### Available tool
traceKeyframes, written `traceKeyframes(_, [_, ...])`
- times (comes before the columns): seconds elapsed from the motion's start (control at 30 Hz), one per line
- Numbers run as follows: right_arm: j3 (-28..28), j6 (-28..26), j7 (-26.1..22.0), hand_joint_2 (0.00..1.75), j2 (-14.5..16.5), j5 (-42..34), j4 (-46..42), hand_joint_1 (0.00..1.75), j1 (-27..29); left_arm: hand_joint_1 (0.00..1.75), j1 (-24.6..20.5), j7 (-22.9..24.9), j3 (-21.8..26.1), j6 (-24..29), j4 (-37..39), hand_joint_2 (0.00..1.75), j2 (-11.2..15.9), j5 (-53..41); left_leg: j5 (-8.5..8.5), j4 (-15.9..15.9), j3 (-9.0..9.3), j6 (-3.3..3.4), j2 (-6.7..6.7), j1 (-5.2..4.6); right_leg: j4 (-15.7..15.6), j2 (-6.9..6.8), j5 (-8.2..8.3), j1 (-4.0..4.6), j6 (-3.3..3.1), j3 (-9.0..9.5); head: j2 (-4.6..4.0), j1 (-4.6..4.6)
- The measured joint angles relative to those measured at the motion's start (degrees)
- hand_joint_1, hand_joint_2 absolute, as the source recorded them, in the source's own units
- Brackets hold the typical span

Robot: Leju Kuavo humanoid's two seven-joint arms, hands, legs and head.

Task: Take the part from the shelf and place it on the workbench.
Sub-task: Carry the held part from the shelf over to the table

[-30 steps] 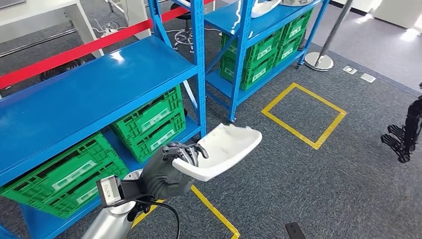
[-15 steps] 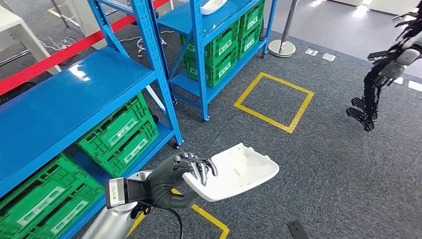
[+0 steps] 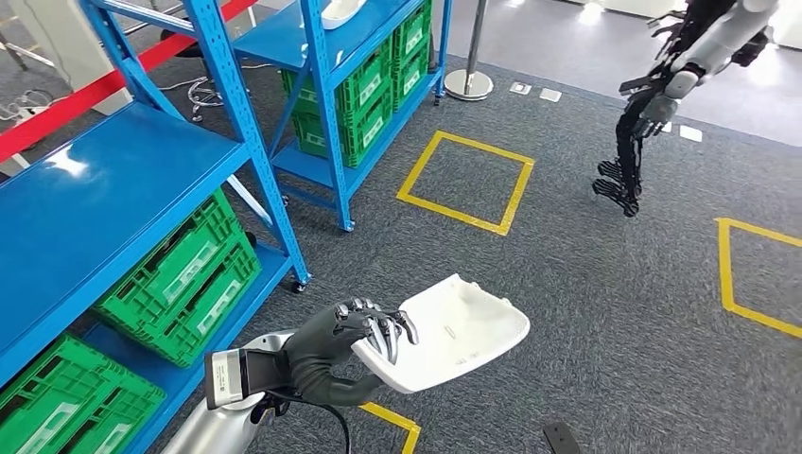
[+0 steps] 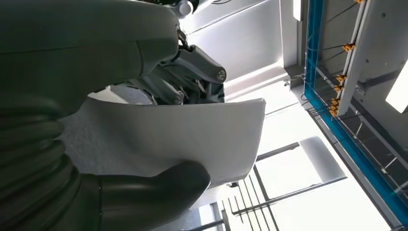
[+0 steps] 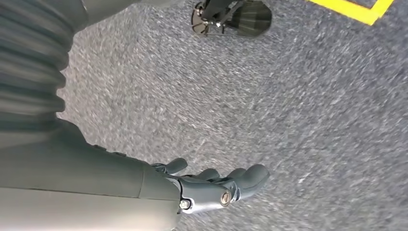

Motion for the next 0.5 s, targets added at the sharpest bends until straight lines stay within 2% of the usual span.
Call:
traceKeyframes(0.03, [0.0,0.0,0.0,1.75,0.0,0.0,0.0,0.0,0.0,1.75,0.1,0.0,0.0,0.0,-0.1,1.75,0.0,0.0,-0.07,0.0,0.03,-0.01,0.76,-0.06,-2.2,-0.33,1.29,0.05,-0.14,1.34,0.0,0.04])
traceKeyframes(0.07, [0.0,-0.1,0.0,1.75,0.0,-0.1,0.0,0.0,0.0,1.75,0.1,0.0,0.0,0.0,-0.2,1.75,0.0,0.0,-0.17,0.0,0.11,-0.07,1.48,-0.12,-6.1,-1.18,3.01,0.17,-0.36,3.67,0.0,0.08])
traceKeyframes(0.13, [0.0,-0.1,0.0,1.75,0.0,-0.2,0.0,0.0,-0.2,1.75,0.0,0.0,0.0,0.1,-0.4,1.75,0.1,-0.1,-0.47,0.1,0.29,-0.44,2.76,-0.44,-13.5,-3.64,5.24,0.71,-1.16,7.85,0.0,0.12])
traceKeyframes(0.17, [0.0,-0.1,-0.1,1.75,0.0,-0.3,0.0,0.0,-0.3,1.75,0.0,0.0,0.0,0.1,-0.5,1.75,0.1,-0.2,-0.62,0.1,0.4,-0.69,3.32,-0.58,-15.4,-4.37,5.6,0.95,-1.56,8.83,0.0,0.1])
traceKeyframes(0.2, [0.0,-0.1,-0.1,1.75,-0.1,-0.4,0.0,0.0,-0.3,1.75,-0.1,0.0,0.0,0.2,-0.5,1.75,0.0,-0.3,-0.73,0.1,0.53,-0.96,3.89,-0.68,-16.0,-4.39,5.56,1.14,-1.91,8.97,0.0,0.07])
traceKeyframes(0.27, [0.0,-0.2,0.0,1.75,-0.2,-0.5,0.0,0.0,-0.2,1.75,-0.2,0.0,0.0,0.4,-0.7,1.75,0.0,-0.4,-0.98,0.0,0.82,-1.53,4.76,-0.67,-16.3,-3.01,5.84,0.99,-2.46,8.86,0.0,0.03])
traceKeyframes(0.3, [0.0,-0.2,0.1,1.75,-0.2,-0.6,0.0,0.0,-0.1,1.75,-0.3,0.0,0.0,0.5,-0.8,1.75,-0.1,-0.5,-1.48,0.5,0.72,-1.83,4.11,-0.59,-16.5,-2.35,6.02,0.79,-2.75,8.91,0.0,0.0])
traceKeyframes(0.33, [0.0,-0.2,0.2,1.75,-0.3,-0.6,0.0,0.0,-0.1,1.75,-0.4,0.0,0.1,0.6,-0.8,1.75,-0.1,-0.5,-2.58,2.1,0.14,-2.15,2.71,-0.45,-16.7,-1.71,6.21,0.55,-3.05,8.98,0.0,-0.09])
traceKeyframes(0.4, [0.0,-0.2,0.4,1.75,-0.3,-0.8,0.0,0.0,-0.2,1.75,-0.5,0.0,0.2,0.6,-0.8,1.75,0.0,-0.5,-6.25,9.0,-2.83,-2.66,-0.87,-0.03,-16.8,-0.31,6.41,0.3,-3.41,9.0,0.0,-0.44])
traceKeyframes(0.43, [-0.1,-0.2,0.4,1.75,-0.3,-0.9,0.0,0.0,-0.2,1.75,-0.5,0.0,0.2,0.6,-0.7,1.75,0.1,-0.5,-7.93,12.9,-4.72,-2.84,-1.8,0.11,-16.8,0.45,6.44,0.29,-3.48,8.97,0.0,-0.6])
traceKeyframes(0.47, [-0.1,-0.2,0.4,1.75,-0.3,-1.0,0.0,0.0,-0.1,1.75,-0.5,0.0,0.3,0.6,-0.6,1.75,0.2,-0.6,-8.73,15.8,-6.17,-2.98,-2.16,0.19,-16.8,1.24,6.45,0.29,-3.49,8.97,0.0,-0.69])
traceKeyframes(0.5, [-0.1,-0.2,0.4,1.75,-0.3,-1.0,0.0,0.0,-0.1,1.75,-0.5,0.0,0.3,0.6,-0.6,1.75,0.2,-0.7,-8.31,16.6,-6.72,-3.07,-2.28,0.27,-16.7,2.03,6.46,0.27,-3.46,8.97,0.0,-0.74])
